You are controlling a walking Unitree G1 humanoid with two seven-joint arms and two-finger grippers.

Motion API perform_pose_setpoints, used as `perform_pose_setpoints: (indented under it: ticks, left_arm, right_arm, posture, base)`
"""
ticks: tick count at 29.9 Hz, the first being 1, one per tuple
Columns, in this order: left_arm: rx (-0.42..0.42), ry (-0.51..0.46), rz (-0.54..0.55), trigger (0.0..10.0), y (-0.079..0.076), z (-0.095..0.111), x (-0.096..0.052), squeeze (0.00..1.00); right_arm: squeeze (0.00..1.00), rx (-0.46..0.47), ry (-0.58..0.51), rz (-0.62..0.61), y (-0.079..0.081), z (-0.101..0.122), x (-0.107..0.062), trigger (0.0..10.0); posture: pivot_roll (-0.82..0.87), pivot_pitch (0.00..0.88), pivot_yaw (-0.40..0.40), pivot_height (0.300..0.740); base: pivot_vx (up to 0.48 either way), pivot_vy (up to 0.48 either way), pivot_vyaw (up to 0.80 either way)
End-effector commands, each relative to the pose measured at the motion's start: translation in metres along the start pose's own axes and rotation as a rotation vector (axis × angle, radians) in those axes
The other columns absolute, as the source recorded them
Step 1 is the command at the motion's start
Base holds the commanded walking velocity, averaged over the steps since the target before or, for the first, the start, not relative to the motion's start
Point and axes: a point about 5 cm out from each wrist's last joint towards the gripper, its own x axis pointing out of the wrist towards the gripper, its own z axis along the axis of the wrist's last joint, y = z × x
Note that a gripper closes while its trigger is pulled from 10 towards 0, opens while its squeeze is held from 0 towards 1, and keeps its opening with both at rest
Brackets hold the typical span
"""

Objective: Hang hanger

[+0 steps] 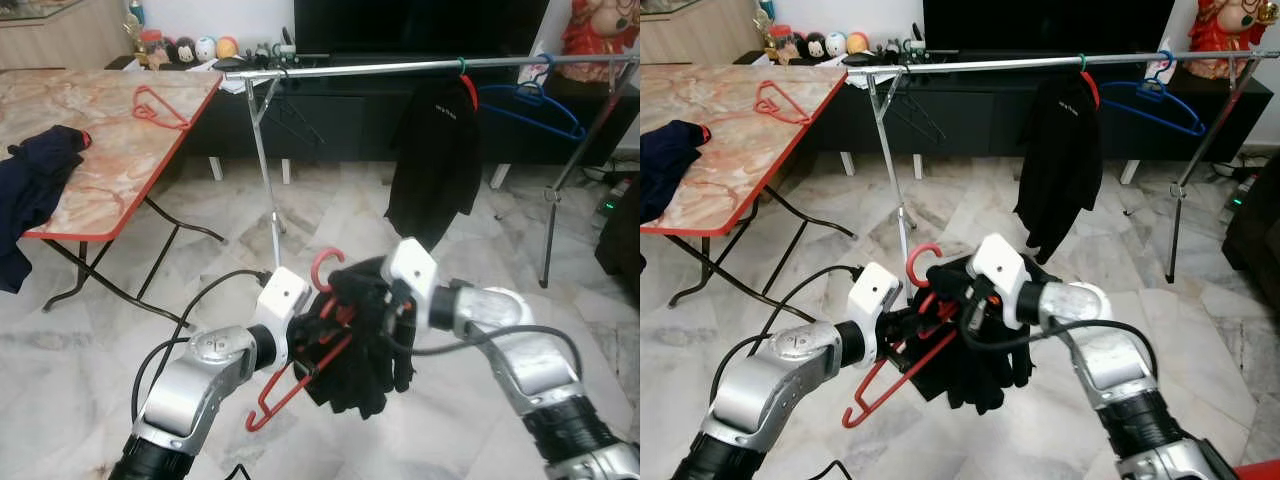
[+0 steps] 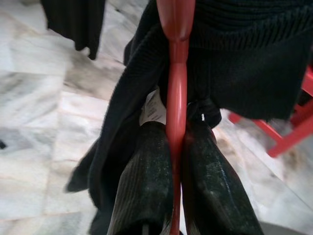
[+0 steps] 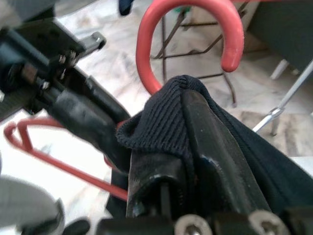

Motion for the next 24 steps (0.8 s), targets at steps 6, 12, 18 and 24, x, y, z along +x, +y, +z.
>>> perform_pose_setpoints:
  ticks: [6,12,18,24]
  left_arm:
    - [0.047,-0.068,-0.029,10.0,-0.006,0.015,-0.003,0.0]
    - [0.059,-0.06,-0.039,10.0,-0.005,0.014,-0.006,0.0]
    - [0.067,-0.056,-0.058,10.0,-0.006,0.013,-0.008,0.0]
    - [0.068,-0.065,-0.043,10.0,-0.005,0.015,-0.006,0.0]
  right_arm:
    - [0.0,-0.095,0.093,-0.111,-0.02,-0.003,-0.007,10.0]
    - [0.0,-0.129,0.181,-0.263,-0.041,-0.01,-0.016,10.0]
    - [0.0,-0.122,0.135,-0.217,-0.038,-0.006,-0.014,10.0]
    - [0.0,-0.126,0.055,0.089,-0.005,0.003,-0.01,10.0]
  posture:
    - [-0.03,0.0,0.01,0.74]
    - [-0.03,0.0,0.013,0.74]
    - [-0.03,0.0,0.013,0.74]
    - [-0.03,0.0,0.012,0.74]
  base:
    - [0.0,0.0,0.0]
    - [0.0,0.0,0.0]
    - [0.0,0.0,0.0]
    - [0.0,0.0,0.0]
